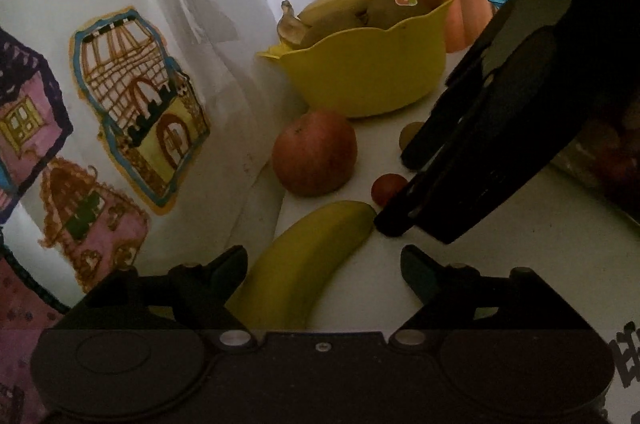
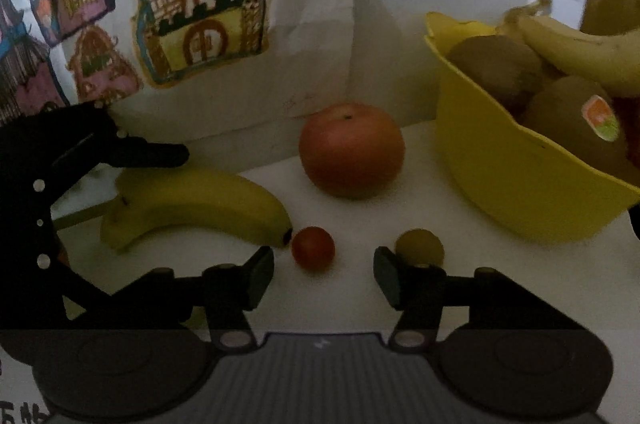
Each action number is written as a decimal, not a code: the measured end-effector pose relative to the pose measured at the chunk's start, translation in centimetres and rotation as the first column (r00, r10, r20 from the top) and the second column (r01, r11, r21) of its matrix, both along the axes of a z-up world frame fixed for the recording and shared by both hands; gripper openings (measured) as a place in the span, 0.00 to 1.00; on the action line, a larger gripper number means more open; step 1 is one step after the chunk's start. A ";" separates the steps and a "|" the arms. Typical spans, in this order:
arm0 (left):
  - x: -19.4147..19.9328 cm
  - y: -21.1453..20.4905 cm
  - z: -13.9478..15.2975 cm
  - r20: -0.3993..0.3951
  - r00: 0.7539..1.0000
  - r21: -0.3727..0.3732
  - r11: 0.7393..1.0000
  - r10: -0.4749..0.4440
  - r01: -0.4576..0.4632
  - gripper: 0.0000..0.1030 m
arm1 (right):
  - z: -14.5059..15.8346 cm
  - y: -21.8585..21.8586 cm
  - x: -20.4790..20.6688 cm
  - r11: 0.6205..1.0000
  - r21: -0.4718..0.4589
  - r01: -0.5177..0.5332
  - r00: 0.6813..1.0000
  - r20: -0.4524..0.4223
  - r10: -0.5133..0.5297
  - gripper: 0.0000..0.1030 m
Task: Organize fruits
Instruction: 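Grasp a cherry tomato with the right tool while the left tool grasps a banana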
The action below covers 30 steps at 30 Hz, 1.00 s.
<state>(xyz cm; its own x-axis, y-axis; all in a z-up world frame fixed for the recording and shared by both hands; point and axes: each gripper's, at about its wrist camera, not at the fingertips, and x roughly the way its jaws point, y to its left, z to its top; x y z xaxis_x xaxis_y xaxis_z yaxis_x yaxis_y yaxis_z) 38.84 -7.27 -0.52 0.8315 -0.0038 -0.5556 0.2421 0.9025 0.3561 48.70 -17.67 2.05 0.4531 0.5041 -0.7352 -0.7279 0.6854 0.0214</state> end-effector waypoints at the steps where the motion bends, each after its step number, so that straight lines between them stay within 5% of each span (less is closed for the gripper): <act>1: 0.0 0.0 0.0 -0.001 1.000 -0.001 1.000 0.001 -0.001 0.83 | -0.2 0.2 0.1 1.000 -0.007 -0.007 1.000 0.002 0.007 0.56; 8: 0.4 0.1 0.1 -0.018 1.000 -0.013 1.000 0.004 -0.004 0.83 | -1.3 0.4 0.0 0.999 0.000 -0.041 0.999 -0.009 0.041 0.25; 19: 0.7 0.6 1.1 -0.044 0.998 -0.012 0.999 0.051 -0.051 0.61 | -0.2 -4.2 -2.7 1.000 0.030 0.001 1.000 -0.022 -0.001 0.26; 30: 3.1 0.2 1.4 -0.134 0.990 0.026 0.999 0.036 -0.033 0.59 | -0.6 -6.2 -5.3 0.995 0.093 0.025 0.998 -0.053 -0.020 0.26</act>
<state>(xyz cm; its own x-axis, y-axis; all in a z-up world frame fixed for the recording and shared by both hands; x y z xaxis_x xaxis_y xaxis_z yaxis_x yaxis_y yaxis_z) 41.89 -7.03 0.89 0.7485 0.0382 -0.6620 0.2583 0.9027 0.3441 43.44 -23.86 1.50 0.4270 0.5622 -0.7083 -0.7087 0.6945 0.1240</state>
